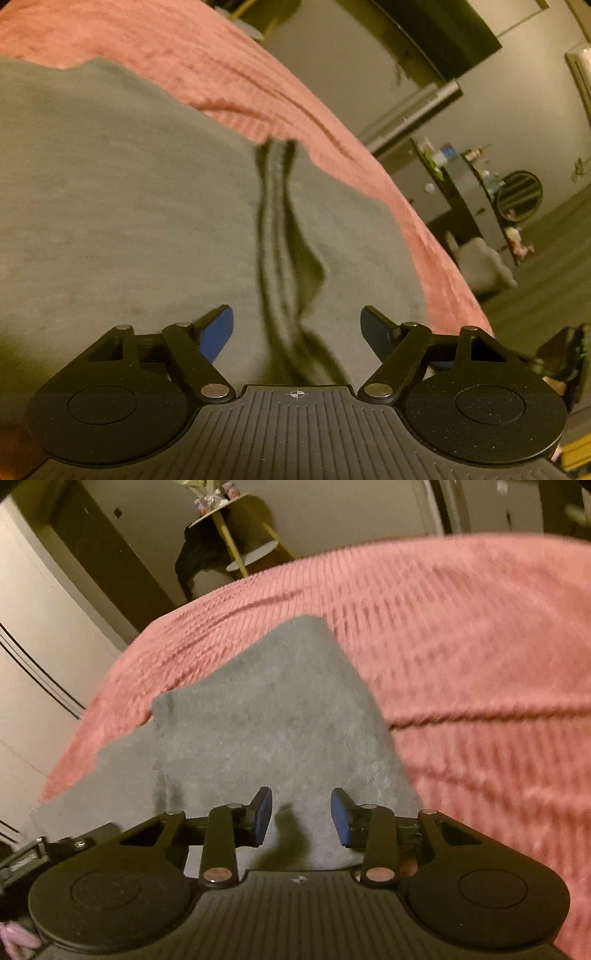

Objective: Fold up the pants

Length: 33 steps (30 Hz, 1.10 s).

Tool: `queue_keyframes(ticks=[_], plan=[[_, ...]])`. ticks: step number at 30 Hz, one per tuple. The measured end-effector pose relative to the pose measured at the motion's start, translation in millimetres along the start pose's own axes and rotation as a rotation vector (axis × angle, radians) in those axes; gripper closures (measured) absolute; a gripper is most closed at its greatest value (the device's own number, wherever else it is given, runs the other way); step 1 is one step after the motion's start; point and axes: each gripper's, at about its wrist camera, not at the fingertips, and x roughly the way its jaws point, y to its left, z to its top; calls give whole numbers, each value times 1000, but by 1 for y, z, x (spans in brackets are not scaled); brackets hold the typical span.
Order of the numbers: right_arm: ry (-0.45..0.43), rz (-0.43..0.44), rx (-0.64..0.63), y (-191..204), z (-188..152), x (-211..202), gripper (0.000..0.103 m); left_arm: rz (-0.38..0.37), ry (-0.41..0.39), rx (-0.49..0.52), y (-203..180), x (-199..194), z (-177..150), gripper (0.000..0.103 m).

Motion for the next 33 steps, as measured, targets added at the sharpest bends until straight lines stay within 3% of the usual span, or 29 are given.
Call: queue_keyframes(ticks=[4,9,11,14,19,24,33], plan=[[19,57,35,-8,-1,6,67,-24,62,-35,-4,30,12,23],[23,140,114,-21,-2,6,67,-11,56,-159,8,57,21,40],[26,160,125,-24,-2,7,67,12,59,-191,10,63,24,67],[29,185,140,-25,-3,5,66,43,72,-207,12,70,26,81],[-19,229,190,-32,-7,-5,64,43,51,-227,13,59,27,85],[-100,220,129,-18,-9,-22,55,27,40,-177,15,34,32,85],[-85,177,90,-1,-3,-22,48,133,-18,-120,28,-19,46,86]])
